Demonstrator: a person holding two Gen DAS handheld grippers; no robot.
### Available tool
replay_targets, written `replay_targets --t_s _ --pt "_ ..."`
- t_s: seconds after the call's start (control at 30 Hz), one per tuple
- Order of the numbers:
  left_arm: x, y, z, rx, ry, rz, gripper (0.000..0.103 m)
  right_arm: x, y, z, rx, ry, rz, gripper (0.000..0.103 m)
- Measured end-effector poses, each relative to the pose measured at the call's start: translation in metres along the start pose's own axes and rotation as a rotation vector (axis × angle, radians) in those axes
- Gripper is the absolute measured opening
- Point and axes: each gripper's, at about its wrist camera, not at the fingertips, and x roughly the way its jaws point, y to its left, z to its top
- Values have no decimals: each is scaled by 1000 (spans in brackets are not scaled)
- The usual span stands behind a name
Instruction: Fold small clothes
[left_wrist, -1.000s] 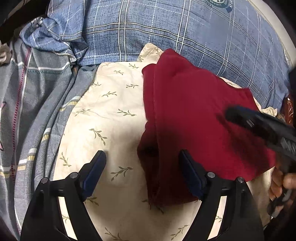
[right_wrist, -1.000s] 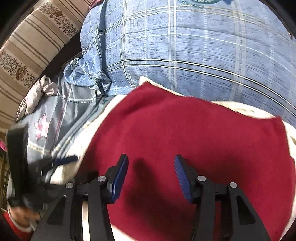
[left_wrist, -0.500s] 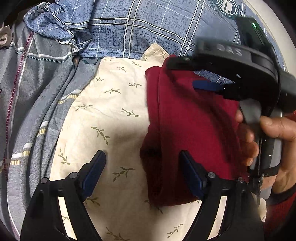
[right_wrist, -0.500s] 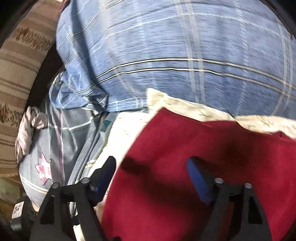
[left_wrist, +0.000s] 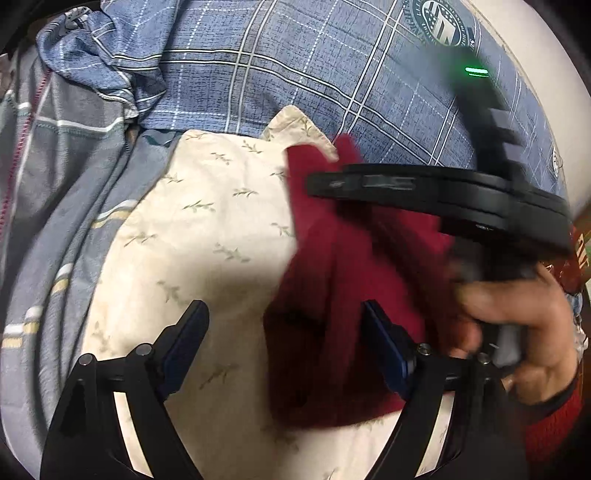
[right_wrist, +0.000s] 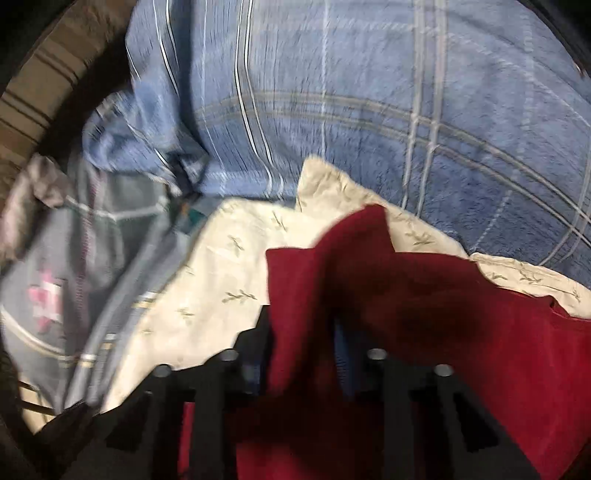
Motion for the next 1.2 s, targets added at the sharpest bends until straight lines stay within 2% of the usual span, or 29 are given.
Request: replay_targets --t_s 0.13,0.23,0.3,0.33,0.43,0.47,0.5,0.57,0.67,0.77,0.83,0.9,1.07,1.2 --pt "9 -4 3 -7 -9 -24 85 -26 -3 2 -16 -38 4 20" --pt "6 -11 2 27 -24 -62 83 -34 -9 2 -7 -45 6 19" --pt "2 -16 1 41 -42 -101 50 -36 -14 3 18 -40 36 19" --pt "2 -18 2 55 -40 -114 29 -37 -17 2 28 -36 51 20" --pt "-4 -32 -2 137 -79 -92 26 -42 -24 4 99 -34 100 40" --pt "-5 -36 -4 151 -82 -91 26 -45 -25 6 116 -33 109 59" --pt "-6 -38 -4 155 -80 -96 26 -46 -22 8 121 -33 116 73" --pt "-8 -40 -5 155 -81 -108 26 -48 -12 12 101 -30 122 80" --pt "-10 -43 -6 174 -87 -101 26 -35 4 15 56 24 89 81" --pt "-10 -42 -6 173 -82 -98 26 -13 17 14 5 87 53 81" --pt "-9 -39 -6 170 -77 -96 26 2 22 11 -29 119 20 77" --pt "-7 -38 -5 166 -70 -82 26 11 24 6 -71 125 -51 43" --pt "-2 -38 -4 174 -68 -62 27 1 16 -4 -80 63 -25 33" --pt "2 -41 -5 192 -71 -34 35 -12 11 -5 -69 39 -1 30"
